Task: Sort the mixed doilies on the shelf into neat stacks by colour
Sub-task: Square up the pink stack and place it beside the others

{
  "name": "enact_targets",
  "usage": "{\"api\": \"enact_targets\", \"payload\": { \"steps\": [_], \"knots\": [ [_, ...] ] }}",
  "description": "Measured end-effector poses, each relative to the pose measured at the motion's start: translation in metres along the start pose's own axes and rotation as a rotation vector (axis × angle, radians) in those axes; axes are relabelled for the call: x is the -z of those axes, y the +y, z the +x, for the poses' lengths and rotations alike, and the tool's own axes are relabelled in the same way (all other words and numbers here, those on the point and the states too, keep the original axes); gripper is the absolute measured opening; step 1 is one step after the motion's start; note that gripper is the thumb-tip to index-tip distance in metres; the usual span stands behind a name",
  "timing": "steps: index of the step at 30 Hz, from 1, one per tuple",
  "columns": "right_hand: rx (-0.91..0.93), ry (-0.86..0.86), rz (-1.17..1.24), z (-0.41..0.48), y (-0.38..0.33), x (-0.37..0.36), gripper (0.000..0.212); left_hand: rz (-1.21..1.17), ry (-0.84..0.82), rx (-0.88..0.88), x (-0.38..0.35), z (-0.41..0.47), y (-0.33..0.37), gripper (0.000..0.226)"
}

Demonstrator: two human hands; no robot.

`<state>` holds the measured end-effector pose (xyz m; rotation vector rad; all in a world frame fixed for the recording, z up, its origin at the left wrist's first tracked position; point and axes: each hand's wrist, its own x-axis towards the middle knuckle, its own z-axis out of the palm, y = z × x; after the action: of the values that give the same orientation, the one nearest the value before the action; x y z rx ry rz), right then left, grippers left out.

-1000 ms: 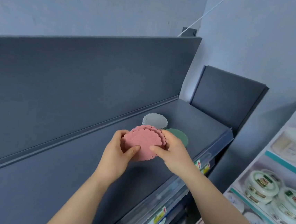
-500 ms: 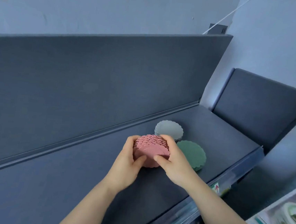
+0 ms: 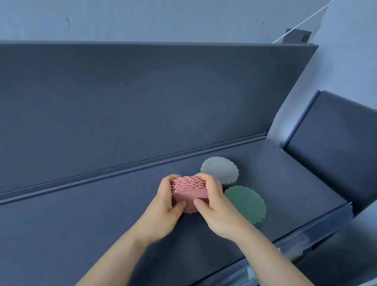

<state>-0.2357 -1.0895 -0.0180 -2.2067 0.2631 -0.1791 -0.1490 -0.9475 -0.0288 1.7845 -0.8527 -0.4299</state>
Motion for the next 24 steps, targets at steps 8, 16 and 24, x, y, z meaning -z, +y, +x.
{"api": "enact_targets", "payload": {
  "steps": [8, 16, 24],
  "knots": [
    [-0.099, -0.025, 0.196, 0.004, -0.001, 0.002, 0.049, -0.389, 0.032, 0.167, 0.002, 0.000, 0.003, 0.033],
    [-0.272, 0.392, 0.650, 0.021, -0.023, -0.024, 0.030, -0.495, 0.277, 0.239, -0.013, 0.008, 0.010, 0.038],
    [-0.294, 0.400, 0.640, 0.023, -0.018, -0.029, 0.030, -0.357, 0.290, 0.186, -0.012, 0.010, 0.010, 0.030]
  ]
}}
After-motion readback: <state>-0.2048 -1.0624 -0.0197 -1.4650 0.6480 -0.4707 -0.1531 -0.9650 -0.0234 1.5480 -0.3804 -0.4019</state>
